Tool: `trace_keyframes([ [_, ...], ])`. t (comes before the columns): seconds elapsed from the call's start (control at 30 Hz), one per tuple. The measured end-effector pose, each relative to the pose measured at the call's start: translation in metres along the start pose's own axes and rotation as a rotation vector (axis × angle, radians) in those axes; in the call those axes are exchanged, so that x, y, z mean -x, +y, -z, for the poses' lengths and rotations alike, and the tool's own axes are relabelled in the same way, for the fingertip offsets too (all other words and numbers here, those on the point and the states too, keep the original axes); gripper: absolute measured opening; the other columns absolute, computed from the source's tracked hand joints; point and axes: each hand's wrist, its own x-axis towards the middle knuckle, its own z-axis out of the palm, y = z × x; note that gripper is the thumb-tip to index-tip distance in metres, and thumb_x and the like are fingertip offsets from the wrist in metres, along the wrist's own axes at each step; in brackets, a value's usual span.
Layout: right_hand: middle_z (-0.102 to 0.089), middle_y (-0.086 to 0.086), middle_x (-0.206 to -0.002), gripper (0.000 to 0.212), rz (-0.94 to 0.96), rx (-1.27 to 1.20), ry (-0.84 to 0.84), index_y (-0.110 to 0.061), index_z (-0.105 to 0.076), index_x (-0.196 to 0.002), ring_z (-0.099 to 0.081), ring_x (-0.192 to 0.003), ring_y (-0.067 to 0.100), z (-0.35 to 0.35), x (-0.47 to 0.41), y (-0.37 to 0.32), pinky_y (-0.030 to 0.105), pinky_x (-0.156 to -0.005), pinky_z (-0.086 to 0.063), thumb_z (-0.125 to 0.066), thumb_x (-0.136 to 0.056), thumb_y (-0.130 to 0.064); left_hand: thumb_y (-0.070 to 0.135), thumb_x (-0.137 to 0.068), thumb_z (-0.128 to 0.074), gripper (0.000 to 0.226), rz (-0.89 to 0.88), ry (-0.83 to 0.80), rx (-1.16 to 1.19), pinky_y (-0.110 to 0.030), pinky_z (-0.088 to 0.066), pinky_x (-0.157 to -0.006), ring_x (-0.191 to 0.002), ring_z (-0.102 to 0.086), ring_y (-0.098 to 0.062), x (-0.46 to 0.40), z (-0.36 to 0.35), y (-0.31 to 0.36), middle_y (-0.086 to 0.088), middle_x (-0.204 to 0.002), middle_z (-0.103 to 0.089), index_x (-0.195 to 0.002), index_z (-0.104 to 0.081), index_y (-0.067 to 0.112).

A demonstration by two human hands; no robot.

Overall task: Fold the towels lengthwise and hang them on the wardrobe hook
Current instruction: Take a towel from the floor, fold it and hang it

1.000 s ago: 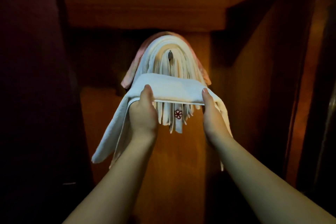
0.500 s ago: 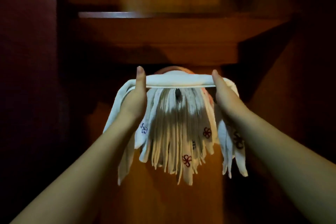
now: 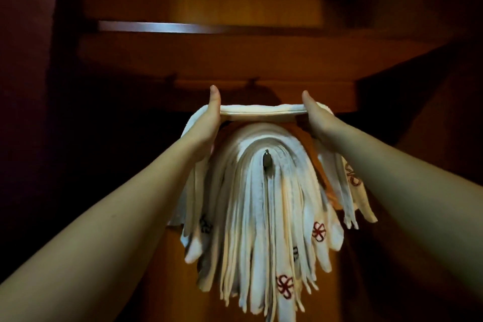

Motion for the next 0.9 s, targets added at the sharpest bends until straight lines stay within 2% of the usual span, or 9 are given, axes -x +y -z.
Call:
trace_keyframes([
  [0.1,-0.066,0.002,-0.100,0.048,-0.027,0.023,-0.018,-0.028,-0.054,-0.109,-0.066,-0.081,0.013,-0.006,-0.007,0.007,0.029,-0.071,-0.051,-0.036,-0.096,-0.070,0.100,-0.061,-0.035,0.098,-0.023,0.036,-0.068,-0.042,-0.051,-0.099,-0.099,-0.072,-0.020,-0.024,0.005,-0.015,-0.005,-0.107,-0.075,-0.109,-0.073,0.023],
  [0.2,-0.065,-0.005,-0.085,0.043,-0.040,0.047,-0.054,-0.027,-0.054,-0.099,-0.063,-0.058,0.003,-0.010,-0.010,0.008,0.021,-0.051,-0.047,-0.030,-0.101,-0.062,0.087,-0.082,-0.027,0.086,0.012,-0.033,-0.090,-0.039,-0.053,-0.095,-0.095,-0.073,-0.019,-0.022,0.001,-0.011,-0.006,-0.104,-0.075,-0.113,-0.069,0.019],
  [0.4,-0.064,0.000,-0.107,0.065,-0.068,0.079,-0.062,-0.022,-0.051,-0.132,-0.062,-0.085,0.016,-0.011,-0.018,0.020,0.037,-0.085,-0.052,-0.033,-0.095,-0.072,0.081,-0.090,-0.018,0.075,0.053,-0.075,-0.197,-0.017,-0.053,-0.069,-0.077,-0.072,0.001,-0.022,-0.001,-0.021,0.006,-0.091,-0.077,-0.102,-0.070,0.029],
  [0.47,-0.062,-0.003,-0.109,0.058,-0.064,0.090,-0.084,-0.024,-0.055,-0.120,-0.060,-0.092,0.016,-0.006,-0.011,0.031,0.038,-0.093,-0.048,-0.035,-0.095,-0.072,0.072,-0.096,-0.018,0.061,0.040,-0.034,-0.213,-0.015,-0.050,-0.055,-0.062,-0.068,0.004,-0.009,-0.001,-0.029,0.012,-0.075,-0.075,-0.090,-0.065,0.033],
  [0.53,-0.068,0.001,-0.109,0.051,-0.069,0.073,-0.123,-0.029,-0.061,-0.109,-0.065,-0.098,0.018,0.001,-0.002,0.042,0.038,-0.091,-0.050,-0.037,-0.094,-0.071,0.075,-0.093,-0.020,0.062,0.070,-0.036,-0.234,-0.024,-0.052,-0.064,-0.068,-0.072,-0.004,0.007,-0.001,-0.041,0.005,-0.081,-0.077,-0.088,-0.066,0.035],
  [0.63,-0.067,0.003,-0.122,0.056,-0.017,0.124,-0.163,-0.034,-0.058,-0.128,-0.067,-0.103,0.016,0.014,0.008,0.062,0.036,-0.088,-0.051,-0.042,-0.090,-0.073,0.088,-0.081,-0.022,0.075,0.051,-0.139,-0.240,-0.035,-0.050,-0.097,-0.097,-0.071,-0.008,0.019,0.015,-0.062,0.006,-0.101,-0.076,-0.105,-0.071,0.038],
  [0.7,-0.063,-0.006,-0.125,0.062,0.013,0.249,-0.184,-0.038,-0.058,-0.132,-0.061,-0.112,0.014,0.024,0.021,0.073,0.037,-0.100,-0.043,-0.043,-0.085,-0.077,0.080,-0.089,-0.028,0.066,-0.079,-0.095,-0.392,-0.033,-0.039,-0.108,-0.116,-0.059,-0.006,0.032,0.025,-0.073,0.013,-0.121,-0.067,-0.123,-0.066,0.039],
  [0.77,-0.062,-0.008,-0.124,0.046,0.180,0.479,-0.076,-0.031,-0.064,-0.129,-0.056,-0.117,0.015,0.036,0.031,0.087,0.030,-0.102,-0.037,-0.050,-0.096,-0.060,0.046,-0.104,-0.038,0.041,-0.362,0.063,-0.738,-0.030,-0.042,-0.096,-0.116,-0.057,-0.013,0.042,0.035,-0.084,0.007,-0.122,-0.066,-0.127,-0.066,0.026],
  [0.9,-0.059,0.009,-0.124,0.034,0.557,0.814,0.213,-0.011,-0.061,-0.125,-0.054,-0.117,0.026,0.047,0.036,0.108,0.033,-0.095,-0.040,-0.063,-0.093,-0.021,0.032,-0.085,-0.047,0.046,-0.825,0.383,-1.317,-0.046,-0.037,-0.084,-0.106,-0.047,-0.034,0.045,0.052,-0.103,-0.011,-0.123,-0.049,-0.126,-0.055,0.013],
])
